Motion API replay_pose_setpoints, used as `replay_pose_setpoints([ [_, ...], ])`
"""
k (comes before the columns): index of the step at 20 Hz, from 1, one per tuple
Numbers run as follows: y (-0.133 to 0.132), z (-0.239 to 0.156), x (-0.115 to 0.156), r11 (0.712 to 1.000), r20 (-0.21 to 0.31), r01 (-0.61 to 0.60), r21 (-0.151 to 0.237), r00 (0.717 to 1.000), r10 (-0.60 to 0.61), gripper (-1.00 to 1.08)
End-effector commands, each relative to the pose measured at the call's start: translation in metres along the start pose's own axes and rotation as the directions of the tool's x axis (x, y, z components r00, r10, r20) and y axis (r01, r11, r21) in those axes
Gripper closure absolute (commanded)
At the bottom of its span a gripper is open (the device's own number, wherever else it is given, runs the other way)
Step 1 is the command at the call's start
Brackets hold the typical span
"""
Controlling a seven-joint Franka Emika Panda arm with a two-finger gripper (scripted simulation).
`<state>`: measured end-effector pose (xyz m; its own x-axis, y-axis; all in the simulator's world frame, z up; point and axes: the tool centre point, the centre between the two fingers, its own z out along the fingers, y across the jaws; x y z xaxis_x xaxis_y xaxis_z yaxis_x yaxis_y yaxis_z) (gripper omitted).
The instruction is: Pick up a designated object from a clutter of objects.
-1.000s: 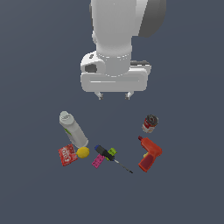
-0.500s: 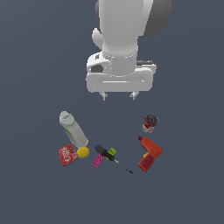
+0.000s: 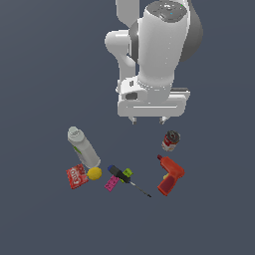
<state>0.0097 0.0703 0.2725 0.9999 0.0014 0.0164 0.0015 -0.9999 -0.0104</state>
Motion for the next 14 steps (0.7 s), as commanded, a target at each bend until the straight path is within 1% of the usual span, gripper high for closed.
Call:
replay_pose_setpoints([
  [1, -0.020, 0.021, -0.003, 1.000, 0.003, 0.005, -0.006, 1.000, -0.005, -0.92],
  [8, -0.089, 0.090, -0.025, 1.000, 0.009, 0.023, -0.016, 1.000, -0.023, -0.92],
  [11, -0.111, 0.112, -0.037, 0.999, 0.012, 0.030, -0.015, 0.999, -0.030, -0.92],
  [14, -0.127, 0.128, -0.047, 0.999, 0.014, 0.035, -0.013, 0.999, -0.035, -0.92],
])
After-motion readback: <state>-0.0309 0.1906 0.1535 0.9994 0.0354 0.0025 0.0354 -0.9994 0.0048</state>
